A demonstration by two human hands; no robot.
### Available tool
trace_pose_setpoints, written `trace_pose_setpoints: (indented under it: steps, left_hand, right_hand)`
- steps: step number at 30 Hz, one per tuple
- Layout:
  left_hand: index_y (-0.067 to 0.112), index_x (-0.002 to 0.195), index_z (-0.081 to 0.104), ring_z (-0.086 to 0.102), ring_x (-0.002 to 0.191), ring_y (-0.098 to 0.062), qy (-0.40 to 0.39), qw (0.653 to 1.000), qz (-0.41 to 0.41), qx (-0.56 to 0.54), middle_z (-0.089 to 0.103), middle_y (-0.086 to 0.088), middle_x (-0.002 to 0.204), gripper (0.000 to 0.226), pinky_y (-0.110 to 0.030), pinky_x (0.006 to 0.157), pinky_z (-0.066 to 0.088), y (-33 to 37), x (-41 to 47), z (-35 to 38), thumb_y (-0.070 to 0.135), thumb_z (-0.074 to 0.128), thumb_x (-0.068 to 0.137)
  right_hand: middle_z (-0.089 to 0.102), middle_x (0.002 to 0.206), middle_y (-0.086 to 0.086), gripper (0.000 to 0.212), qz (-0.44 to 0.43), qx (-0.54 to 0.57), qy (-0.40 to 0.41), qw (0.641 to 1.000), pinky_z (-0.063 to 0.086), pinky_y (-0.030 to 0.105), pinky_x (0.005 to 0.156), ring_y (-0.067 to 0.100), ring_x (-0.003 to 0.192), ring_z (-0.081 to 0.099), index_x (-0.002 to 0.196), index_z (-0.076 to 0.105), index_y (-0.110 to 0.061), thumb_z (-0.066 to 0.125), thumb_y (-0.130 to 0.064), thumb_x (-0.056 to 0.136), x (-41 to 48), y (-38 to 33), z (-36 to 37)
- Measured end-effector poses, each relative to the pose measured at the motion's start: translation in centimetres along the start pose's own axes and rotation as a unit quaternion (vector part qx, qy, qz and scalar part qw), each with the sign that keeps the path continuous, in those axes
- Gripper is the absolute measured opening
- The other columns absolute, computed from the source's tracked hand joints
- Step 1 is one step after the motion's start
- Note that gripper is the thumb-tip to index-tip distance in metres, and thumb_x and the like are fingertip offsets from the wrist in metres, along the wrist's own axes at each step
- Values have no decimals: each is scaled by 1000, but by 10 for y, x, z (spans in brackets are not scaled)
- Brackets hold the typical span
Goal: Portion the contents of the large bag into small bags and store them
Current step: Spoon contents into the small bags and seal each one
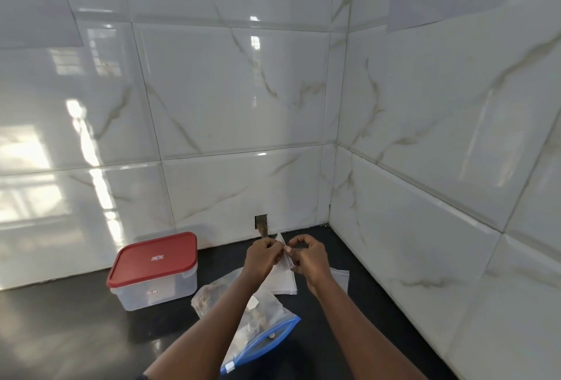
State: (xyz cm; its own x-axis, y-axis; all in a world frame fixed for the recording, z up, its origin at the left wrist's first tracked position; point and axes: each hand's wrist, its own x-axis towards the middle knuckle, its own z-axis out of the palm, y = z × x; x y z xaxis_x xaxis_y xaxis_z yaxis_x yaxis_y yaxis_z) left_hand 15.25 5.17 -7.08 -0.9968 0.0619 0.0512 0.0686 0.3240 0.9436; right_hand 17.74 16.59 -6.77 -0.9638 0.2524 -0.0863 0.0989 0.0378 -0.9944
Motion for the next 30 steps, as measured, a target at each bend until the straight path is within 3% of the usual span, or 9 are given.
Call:
trace_pose_setpoints:
  steps: [6, 9, 11, 13, 16, 20, 25, 28, 30]
  left_hand:
    - [12, 63, 51, 43, 58, -11, -17, 1000, -7, 19, 50, 0, 62, 23, -25, 59, 35, 4, -7, -9, 14, 47, 86]
    - [12, 64, 54, 46, 63, -15, -16, 999, -8, 41, 53, -3, 64, 20, -31, 62, 37, 4, -8, -12, 22, 50, 81]
    - [11, 61, 57, 48, 63, -16, -9, 998, -13, 53, 55, -5, 63, 21, -30, 61, 39, 2, -8, -14, 23, 54, 79]
    - [11, 54, 54, 44, 55, -13, 0, 998, -14, 65, 51, -2, 55, 26, -27, 58, 38, 2, -7, -17, 21, 57, 78]
    - [7, 52, 53, 38, 50, -12, 4, 997, -1, 72, 43, -2, 50, 30, -24, 53, 34, 5, -7, -19, 28, 60, 72]
    - [-5, 58, 59, 41, 57, -14, -17, 995, 37, 89, 48, -8, 58, 42, -29, 57, 34, 9, -6, -22, 37, 53, 63]
    - [12, 48, 50, 40, 44, -8, -32, 990, 7, 139, 45, 1, 48, 33, -26, 55, 35, 3, -4, -26, 36, 57, 69]
    - [11, 71, 53, 46, 66, -12, -66, 992, 48, 96, 53, -2, 74, 18, -25, 64, 38, 3, -10, -25, 25, 60, 79]
    - [18, 98, 48, 49, 93, -12, -114, 989, 62, 70, 54, 2, 101, 31, -33, 91, 41, 4, -15, -29, 31, 60, 72]
  right_hand:
    - [66, 80, 12, 22, 7, -64, -23, 998, 57, 39, 73, 22, 69, 61, 71, 61, -14, 60, 6, 81, -2, -9, -1]
    - [67, 85, 5, 22, -65, -181, -5, 981, 55, 32, 72, 16, 75, 62, 73, 62, -17, 60, 4, 80, -5, -14, 0]
    - [70, 97, 4, 16, -148, -329, 11, 932, 52, 25, 75, 15, 86, 63, 89, 70, -15, 58, -4, 86, -7, -17, -2]
    - [70, 107, 3, 23, -205, -470, 13, 859, 49, 24, 79, 17, 94, 64, 105, 70, -15, 50, -10, 94, -10, -20, -5]
    - [63, 119, 4, 28, -248, -533, -28, 809, 47, 24, 84, 17, 103, 61, 118, 66, -17, 47, -15, 97, -15, -21, -2]
    - [62, 116, 6, 29, -227, -506, -80, 828, 49, 27, 88, 19, 102, 61, 118, 63, -12, 58, -23, 92, -18, -14, 9]
    - [64, 124, 6, 31, -198, -505, -14, 840, 48, 24, 92, 17, 106, 64, 124, 63, -16, 53, -10, 95, -16, -12, 10]
    - [63, 126, 8, 37, -195, -462, -30, 865, 46, 22, 95, 18, 111, 61, 127, 60, -16, 49, -2, 95, -16, -14, 12]
    - [63, 126, 8, 38, -184, -422, -36, 887, 44, 19, 94, 18, 113, 59, 127, 60, -14, 47, -1, 94, -14, -16, 11]
